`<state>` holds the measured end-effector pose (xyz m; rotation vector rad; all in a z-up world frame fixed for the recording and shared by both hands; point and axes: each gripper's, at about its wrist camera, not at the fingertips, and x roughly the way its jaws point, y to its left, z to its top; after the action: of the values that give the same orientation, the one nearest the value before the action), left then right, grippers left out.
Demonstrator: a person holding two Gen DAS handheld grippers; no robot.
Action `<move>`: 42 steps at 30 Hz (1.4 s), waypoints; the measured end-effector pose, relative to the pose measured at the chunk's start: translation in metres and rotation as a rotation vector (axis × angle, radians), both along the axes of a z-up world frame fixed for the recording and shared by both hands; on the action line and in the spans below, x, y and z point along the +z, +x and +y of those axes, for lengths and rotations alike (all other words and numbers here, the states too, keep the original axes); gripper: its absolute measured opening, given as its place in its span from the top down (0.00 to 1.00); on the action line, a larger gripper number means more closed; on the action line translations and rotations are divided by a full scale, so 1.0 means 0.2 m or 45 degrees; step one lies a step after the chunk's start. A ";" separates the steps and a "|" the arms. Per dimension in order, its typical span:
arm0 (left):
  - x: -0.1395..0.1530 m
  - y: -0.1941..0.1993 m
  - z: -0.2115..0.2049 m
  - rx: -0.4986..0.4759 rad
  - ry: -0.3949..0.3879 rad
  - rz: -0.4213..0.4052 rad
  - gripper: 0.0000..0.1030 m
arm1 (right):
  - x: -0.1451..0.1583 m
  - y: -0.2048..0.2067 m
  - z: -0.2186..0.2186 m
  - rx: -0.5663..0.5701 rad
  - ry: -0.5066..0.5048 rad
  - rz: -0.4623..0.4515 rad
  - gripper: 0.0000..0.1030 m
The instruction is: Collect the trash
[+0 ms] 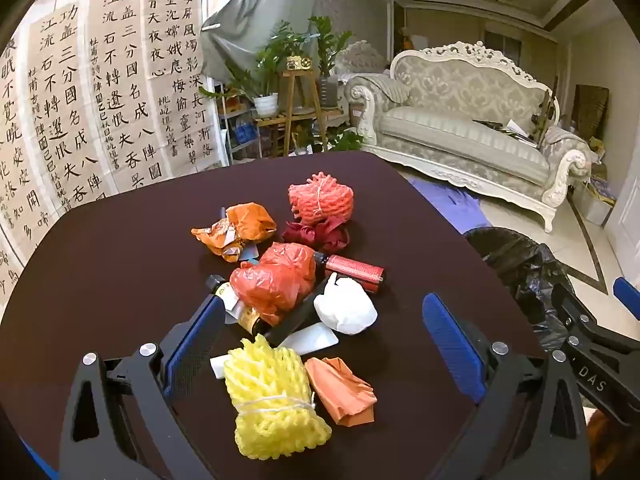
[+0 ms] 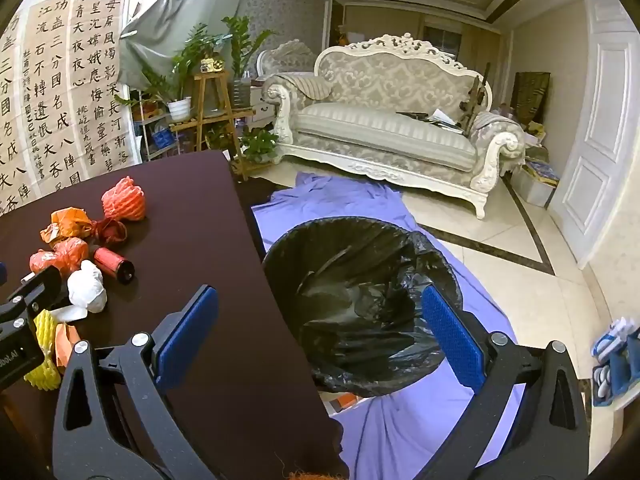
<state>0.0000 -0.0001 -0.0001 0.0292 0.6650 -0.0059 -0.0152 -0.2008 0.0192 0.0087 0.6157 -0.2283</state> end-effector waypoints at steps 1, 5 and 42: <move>0.00 0.00 0.00 0.002 0.004 -0.001 0.07 | 0.00 0.00 0.00 0.000 0.003 0.004 0.04; 0.00 0.00 0.01 -0.002 -0.009 0.003 0.07 | 0.00 0.00 0.00 0.007 0.003 0.005 0.04; -0.05 0.04 0.02 -0.005 -0.001 0.044 0.07 | -0.03 0.01 0.00 0.001 0.004 0.028 0.04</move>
<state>0.0080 0.0043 -0.0109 0.0294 0.6993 -0.0102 -0.0134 -0.2013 0.0131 0.0090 0.6381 -0.2269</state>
